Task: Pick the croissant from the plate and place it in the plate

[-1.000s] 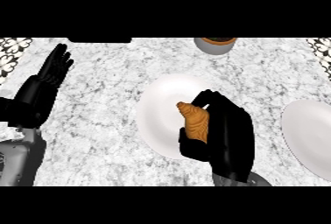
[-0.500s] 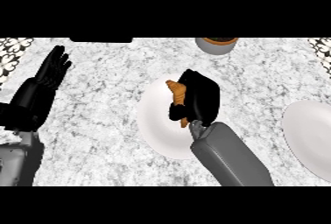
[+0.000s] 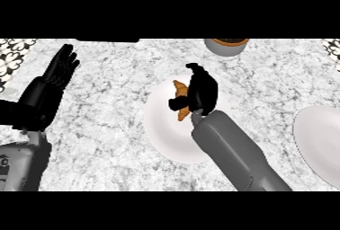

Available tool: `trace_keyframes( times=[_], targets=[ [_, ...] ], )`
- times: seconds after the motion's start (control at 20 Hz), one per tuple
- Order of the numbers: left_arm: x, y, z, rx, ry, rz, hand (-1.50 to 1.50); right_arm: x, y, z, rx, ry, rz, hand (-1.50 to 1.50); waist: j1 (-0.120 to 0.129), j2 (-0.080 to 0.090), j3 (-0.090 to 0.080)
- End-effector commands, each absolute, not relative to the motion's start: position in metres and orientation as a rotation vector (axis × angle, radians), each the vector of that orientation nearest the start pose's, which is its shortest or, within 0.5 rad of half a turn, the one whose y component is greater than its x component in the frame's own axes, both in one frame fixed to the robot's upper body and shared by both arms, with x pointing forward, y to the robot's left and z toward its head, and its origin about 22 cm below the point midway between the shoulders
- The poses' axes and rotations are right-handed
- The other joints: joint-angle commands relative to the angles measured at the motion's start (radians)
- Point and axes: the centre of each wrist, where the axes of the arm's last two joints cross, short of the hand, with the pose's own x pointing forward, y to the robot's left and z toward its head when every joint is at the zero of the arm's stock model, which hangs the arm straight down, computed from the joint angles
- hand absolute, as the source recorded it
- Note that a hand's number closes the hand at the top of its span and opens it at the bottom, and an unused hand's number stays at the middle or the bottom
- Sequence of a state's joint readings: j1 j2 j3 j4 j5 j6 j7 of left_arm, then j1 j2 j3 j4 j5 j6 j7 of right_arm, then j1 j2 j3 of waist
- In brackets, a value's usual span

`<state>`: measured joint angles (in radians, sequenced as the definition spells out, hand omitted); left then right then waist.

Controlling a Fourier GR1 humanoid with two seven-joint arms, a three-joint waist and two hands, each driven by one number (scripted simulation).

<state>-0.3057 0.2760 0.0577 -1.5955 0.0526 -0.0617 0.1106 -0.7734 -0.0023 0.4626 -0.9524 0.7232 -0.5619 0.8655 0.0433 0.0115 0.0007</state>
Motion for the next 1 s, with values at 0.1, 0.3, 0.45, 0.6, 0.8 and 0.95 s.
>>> trace_keyframes(
  times=[0.1,0.3,0.45,0.6,0.8,0.95],
  targets=[
    [0.310,0.257,0.107,0.109,-1.765,-0.269,0.00,0.365,-0.040,0.057,-0.791,-1.424,0.289,-1.50,-0.001,-0.001,0.000],
    [0.310,0.273,0.125,0.128,-1.766,-0.270,0.00,0.366,-0.042,0.060,-0.792,-1.530,0.113,-1.50,-0.004,-0.005,0.000],
    [0.306,0.271,0.114,0.115,-1.765,-0.229,0.00,0.362,-0.047,0.070,-0.691,-1.561,-0.017,-1.50,-0.016,-0.007,0.001],
    [0.301,0.286,0.112,0.140,-1.758,-0.246,0.00,0.356,-0.055,0.062,-0.677,-1.575,-0.061,-1.50,-0.031,-0.011,0.000],
    [0.297,0.280,0.105,0.146,-1.747,-0.203,0.00,0.355,-0.102,0.082,-0.645,-1.580,-0.161,-1.50,-0.055,-0.017,0.000],
    [0.294,0.290,0.114,0.151,-1.747,-0.215,0.00,0.322,-0.123,0.070,-0.663,-1.604,-0.187,-1.50,-0.064,-0.020,0.000]
  ],
)
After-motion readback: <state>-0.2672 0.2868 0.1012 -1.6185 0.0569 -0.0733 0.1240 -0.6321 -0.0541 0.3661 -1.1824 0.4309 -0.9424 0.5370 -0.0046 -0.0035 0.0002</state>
